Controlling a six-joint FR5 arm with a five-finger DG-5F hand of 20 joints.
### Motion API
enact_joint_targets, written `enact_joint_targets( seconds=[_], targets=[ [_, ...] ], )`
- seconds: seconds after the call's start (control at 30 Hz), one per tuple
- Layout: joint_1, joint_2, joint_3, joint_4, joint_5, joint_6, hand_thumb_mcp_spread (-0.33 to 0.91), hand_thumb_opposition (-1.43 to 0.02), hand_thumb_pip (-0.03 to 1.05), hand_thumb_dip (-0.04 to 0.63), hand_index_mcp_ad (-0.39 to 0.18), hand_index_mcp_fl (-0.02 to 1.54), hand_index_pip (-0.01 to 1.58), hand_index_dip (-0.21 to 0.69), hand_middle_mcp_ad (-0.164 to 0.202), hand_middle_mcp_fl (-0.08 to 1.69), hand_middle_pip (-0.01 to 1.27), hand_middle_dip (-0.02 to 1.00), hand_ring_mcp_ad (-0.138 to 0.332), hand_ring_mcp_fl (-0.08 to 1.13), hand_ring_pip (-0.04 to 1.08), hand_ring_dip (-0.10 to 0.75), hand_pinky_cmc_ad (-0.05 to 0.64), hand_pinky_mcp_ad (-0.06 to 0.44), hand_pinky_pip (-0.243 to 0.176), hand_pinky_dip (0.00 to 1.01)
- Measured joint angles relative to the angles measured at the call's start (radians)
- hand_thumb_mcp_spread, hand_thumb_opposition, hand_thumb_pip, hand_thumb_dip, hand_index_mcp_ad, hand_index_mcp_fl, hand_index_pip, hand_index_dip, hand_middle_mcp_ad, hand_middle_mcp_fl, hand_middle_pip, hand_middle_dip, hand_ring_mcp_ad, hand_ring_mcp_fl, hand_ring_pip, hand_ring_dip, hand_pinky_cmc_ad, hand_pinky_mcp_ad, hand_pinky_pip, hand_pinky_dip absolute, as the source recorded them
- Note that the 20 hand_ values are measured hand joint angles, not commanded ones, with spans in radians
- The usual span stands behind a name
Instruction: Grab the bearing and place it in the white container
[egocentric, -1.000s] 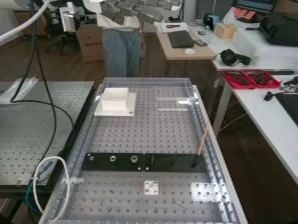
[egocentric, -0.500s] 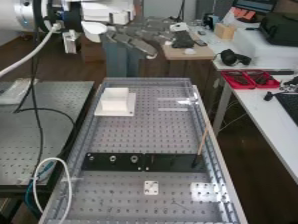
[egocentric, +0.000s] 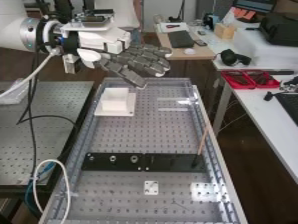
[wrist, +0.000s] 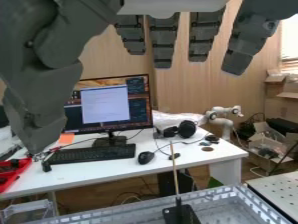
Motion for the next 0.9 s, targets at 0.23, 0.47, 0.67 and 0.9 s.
enact_joint_targets(
  seconds=[0.23,0.47,0.67,0.9],
  targets=[
    [0.009,-0.018,-0.023,0.032,0.051,0.002,0.23,-0.75,0.55,0.084,0.007,0.02,0.1,-0.126,0.086,0.04,0.14,0.16,0.182,0.0,0.1,0.073,0.365,0.314,-0.075,0.26],
    [0.022,-0.031,-0.049,0.077,0.112,0.02,0.23,-0.76,0.56,0.094,0.007,0.02,0.1,-0.126,0.087,0.04,0.14,0.16,0.182,0.0,0.1,0.073,0.361,0.311,-0.075,0.26],
    [0.042,-0.037,-0.084,0.129,0.157,0.015,0.23,-0.76,0.56,0.105,0.007,0.04,0.1,-0.126,0.086,0.02,0.14,0.16,0.182,0.0,0.11,0.073,0.361,0.314,-0.075,0.26],
    [0.031,-0.036,-0.121,0.159,0.138,0.021,0.23,-0.77,0.61,0.126,-0.01,0.04,0.19,-0.126,0.087,0.02,0.14,0.16,0.182,0.0,0.11,0.073,0.365,0.314,-0.075,0.26]
  ],
)
